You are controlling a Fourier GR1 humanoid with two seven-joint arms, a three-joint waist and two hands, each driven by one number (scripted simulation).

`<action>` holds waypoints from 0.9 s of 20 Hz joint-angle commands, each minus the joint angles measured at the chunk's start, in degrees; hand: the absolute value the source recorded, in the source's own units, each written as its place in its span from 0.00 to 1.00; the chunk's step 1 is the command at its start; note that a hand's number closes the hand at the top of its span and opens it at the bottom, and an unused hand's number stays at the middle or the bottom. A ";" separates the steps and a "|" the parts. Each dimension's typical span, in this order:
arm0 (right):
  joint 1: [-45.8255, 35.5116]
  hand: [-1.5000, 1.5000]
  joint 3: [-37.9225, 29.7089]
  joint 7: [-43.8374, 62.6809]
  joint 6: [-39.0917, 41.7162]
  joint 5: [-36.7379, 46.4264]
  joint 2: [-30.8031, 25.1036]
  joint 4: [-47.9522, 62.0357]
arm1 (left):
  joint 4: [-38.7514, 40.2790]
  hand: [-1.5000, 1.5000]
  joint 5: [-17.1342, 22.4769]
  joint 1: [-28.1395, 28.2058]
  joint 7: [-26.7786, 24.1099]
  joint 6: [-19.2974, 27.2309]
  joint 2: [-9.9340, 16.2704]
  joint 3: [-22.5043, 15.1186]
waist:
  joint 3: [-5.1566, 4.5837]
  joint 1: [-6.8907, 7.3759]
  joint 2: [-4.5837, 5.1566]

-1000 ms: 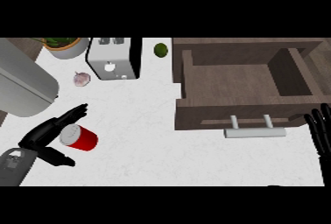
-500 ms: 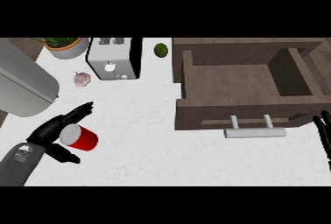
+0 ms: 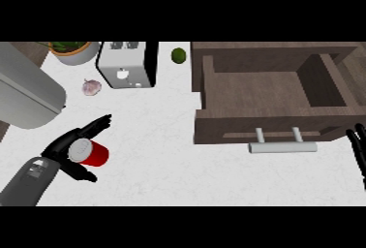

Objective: Pick up the can, place it into the drawer and close the drawer

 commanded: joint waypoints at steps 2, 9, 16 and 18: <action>5.56 0.00 2.23 -1.09 0.83 1.21 2.19 -4.35 | 1.44 0.00 0.42 -1.24 -5.99 -7.38 -1.39 -0.49 | 0.01 -0.40 -0.13; 3.11 0.00 0.08 1.05 0.59 -1.53 1.40 -3.43 | -0.03 1.00 0.54 -1.98 -7.22 -9.11 -2.40 -2.45 | 0.02 0.01 -0.14; 1.37 0.00 -0.05 0.57 -0.37 -0.10 1.65 -2.38 | -2.40 1.00 2.28 1.47 -6.70 -11.89 -4.35 -4.59 | 0.06 0.85 -0.21; 3.88 0.00 -0.48 -1.28 0.67 -0.48 1.93 -2.83 | -3.54 1.00 3.58 0.08 -3.05 -12.82 -5.01 -4.45 | 0.11 0.59 -0.36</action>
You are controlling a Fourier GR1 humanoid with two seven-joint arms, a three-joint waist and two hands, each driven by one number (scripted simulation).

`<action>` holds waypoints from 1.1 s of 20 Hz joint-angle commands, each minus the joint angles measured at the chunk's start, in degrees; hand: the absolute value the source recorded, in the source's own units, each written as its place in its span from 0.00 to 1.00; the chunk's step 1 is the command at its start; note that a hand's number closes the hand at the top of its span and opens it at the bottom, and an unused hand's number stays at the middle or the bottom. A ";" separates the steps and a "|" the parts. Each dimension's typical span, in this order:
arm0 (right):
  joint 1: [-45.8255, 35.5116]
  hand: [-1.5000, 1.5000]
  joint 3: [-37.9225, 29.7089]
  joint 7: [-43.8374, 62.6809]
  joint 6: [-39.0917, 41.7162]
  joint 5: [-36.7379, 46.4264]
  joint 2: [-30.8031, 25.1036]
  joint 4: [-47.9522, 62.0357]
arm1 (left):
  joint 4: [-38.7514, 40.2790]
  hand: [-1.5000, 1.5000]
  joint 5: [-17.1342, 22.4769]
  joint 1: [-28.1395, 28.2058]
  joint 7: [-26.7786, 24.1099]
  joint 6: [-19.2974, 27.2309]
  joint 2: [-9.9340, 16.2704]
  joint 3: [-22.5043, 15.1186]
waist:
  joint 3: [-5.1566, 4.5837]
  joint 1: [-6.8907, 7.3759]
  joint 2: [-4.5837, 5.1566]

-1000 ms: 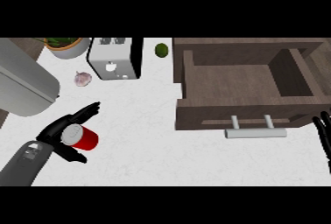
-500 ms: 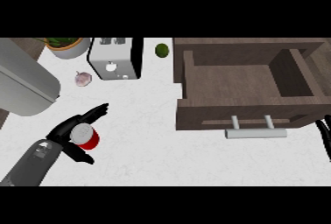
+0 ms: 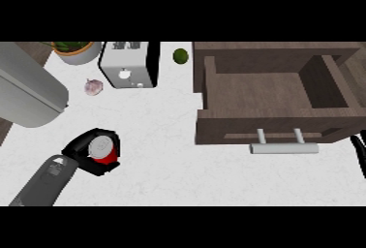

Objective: Pick up the can, place it into the drawer and close the drawer

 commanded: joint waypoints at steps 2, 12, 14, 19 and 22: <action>-3.64 0.00 -2.14 3.87 -0.39 -1.79 -2.29 0.33 | -4.77 1.00 2.38 0.92 -3.62 -12.51 0.39 -1.06 | 0.04 1.09 -0.25; -0.63 0.00 -3.17 0.62 -1.03 -1.58 -0.29 0.31 | -2.16 1.00 20.59 2.46 10.20 21.04 -6.21 19.78 | 0.12 2.80 -0.40; 1.22 0.00 -3.95 0.61 0.98 -3.30 -1.37 -0.15 | -5.54 1.00 22.35 1.07 13.38 25.56 -8.65 21.08 | 0.23 1.82 -0.87; 2.93 0.00 -3.72 1.75 0.10 -3.06 -0.03 -4.16 | -23.64 1.00 22.02 2.50 25.49 32.49 -11.78 17.35 | 0.16 1.69 -0.79; 1.44 0.00 -2.18 -0.30 -0.50 0.11 1.00 -1.17 | -34.70 1.00 19.92 3.84 31.48 36.82 -13.96 13.58 | 0.14 1.69 -0.62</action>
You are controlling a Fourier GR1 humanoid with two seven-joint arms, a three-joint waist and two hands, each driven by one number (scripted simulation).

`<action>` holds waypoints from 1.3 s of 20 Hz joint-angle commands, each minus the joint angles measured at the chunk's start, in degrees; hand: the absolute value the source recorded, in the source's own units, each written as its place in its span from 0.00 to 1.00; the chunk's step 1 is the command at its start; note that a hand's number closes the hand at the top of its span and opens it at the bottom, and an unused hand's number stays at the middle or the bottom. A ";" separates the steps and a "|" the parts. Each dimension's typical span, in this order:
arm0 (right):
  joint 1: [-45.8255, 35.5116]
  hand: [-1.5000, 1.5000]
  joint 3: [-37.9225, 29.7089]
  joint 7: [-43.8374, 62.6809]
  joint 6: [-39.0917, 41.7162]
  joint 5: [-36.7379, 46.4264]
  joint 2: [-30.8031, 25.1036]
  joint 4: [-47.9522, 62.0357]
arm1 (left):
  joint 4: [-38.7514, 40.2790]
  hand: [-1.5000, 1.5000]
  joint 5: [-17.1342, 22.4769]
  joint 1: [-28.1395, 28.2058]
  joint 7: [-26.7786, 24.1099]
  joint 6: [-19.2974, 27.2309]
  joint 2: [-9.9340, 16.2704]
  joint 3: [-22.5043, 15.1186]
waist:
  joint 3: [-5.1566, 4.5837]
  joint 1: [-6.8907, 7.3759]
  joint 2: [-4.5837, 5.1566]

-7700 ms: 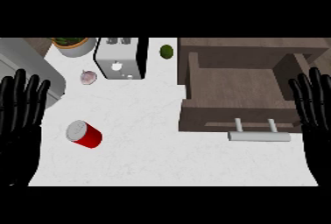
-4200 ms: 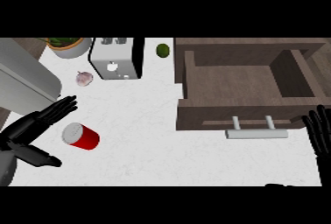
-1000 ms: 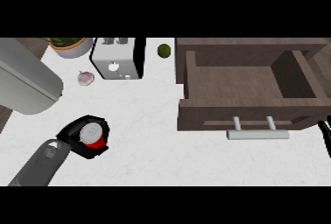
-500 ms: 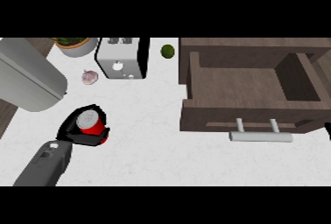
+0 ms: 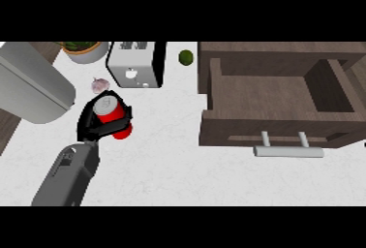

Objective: Pick up the can, place it into the drawer and close the drawer

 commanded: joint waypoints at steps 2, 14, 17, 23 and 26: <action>2.54 0.00 2.70 -1.37 -0.23 1.03 1.28 -2.16 | -13.79 1.00 -0.54 -2.65 11.57 7.06 -2.61 -2.41 | -0.06 -0.92 0.23; -2.70 0.00 -1.05 0.07 0.58 0.06 -0.86 1.50 | -28.54 1.00 -7.63 -12.00 33.58 21.19 -8.54 -14.85 | -0.11 -1.59 0.62; -2.13 0.00 0.15 2.69 -0.19 0.14 0.06 -1.72 | -24.89 1.00 -8.74 -17.67 33.67 22.21 -8.59 -14.92 | -0.12 -1.89 0.67; 0.82 0.00 -4.42 -0.22 3.65 -4.78 -1.79 -0.94 | -24.08 1.00 -8.93 -26.83 40.44 26.16 -8.63 -16.15 | -0.10 -2.12 0.59; -1.55 0.00 0.29 3.55 -0.10 0.94 0.59 -3.38 | -15.48 1.00 -7.12 -32.69 38.02 29.99 -8.64 -17.42 | -0.12 -2.52 0.79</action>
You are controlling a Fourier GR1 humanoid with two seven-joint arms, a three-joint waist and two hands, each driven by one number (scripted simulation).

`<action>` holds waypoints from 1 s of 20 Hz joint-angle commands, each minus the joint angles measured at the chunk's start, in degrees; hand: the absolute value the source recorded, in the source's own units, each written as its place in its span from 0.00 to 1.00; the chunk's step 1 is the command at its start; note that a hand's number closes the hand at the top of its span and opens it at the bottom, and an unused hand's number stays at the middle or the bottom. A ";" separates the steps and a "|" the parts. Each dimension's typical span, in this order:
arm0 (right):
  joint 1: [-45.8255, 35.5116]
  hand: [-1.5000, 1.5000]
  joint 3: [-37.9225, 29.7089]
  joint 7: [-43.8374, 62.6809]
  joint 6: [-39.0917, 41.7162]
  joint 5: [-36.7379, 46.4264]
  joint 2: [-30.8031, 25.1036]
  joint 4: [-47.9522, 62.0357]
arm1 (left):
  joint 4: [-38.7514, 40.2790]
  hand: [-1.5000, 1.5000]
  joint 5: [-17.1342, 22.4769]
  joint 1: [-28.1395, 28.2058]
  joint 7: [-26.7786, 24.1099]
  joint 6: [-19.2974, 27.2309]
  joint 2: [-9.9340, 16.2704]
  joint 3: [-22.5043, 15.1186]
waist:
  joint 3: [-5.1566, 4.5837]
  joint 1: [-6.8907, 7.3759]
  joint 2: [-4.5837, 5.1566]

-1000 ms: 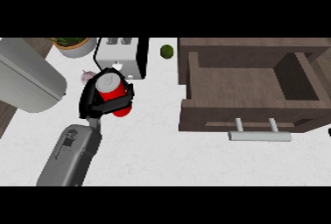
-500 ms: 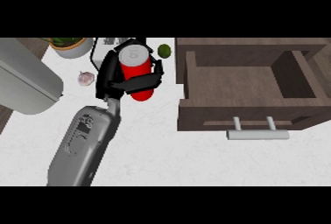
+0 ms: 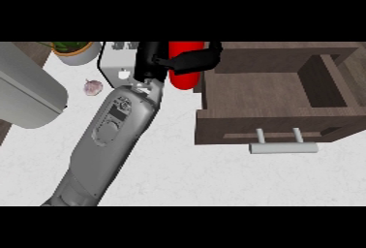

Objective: Pick up the can, place it into the drawer and close the drawer

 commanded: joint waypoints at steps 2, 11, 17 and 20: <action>-1.09 0.00 0.57 0.26 1.22 0.00 -0.68 1.06 | 8.68 1.00 1.60 -14.26 5.13 5.92 -0.11 -0.98 | 0.03 -0.85 0.18; -3.17 0.00 -1.05 2.21 0.04 -0.67 -0.97 0.15 | 22.01 1.00 9.92 -21.12 -2.17 9.52 -0.11 -6.68 | 0.02 -1.36 0.29; -0.66 0.00 0.78 0.32 1.68 0.24 0.48 0.27 | 32.40 1.00 13.74 -26.30 -5.85 8.48 -0.11 -5.21 | 0.05 -2.03 0.52; -4.05 0.00 -0.40 1.23 -0.27 0.47 0.14 1.79 | 34.57 1.00 14.96 -29.80 -5.62 8.75 -0.11 -7.17 | 0.06 -1.71 0.51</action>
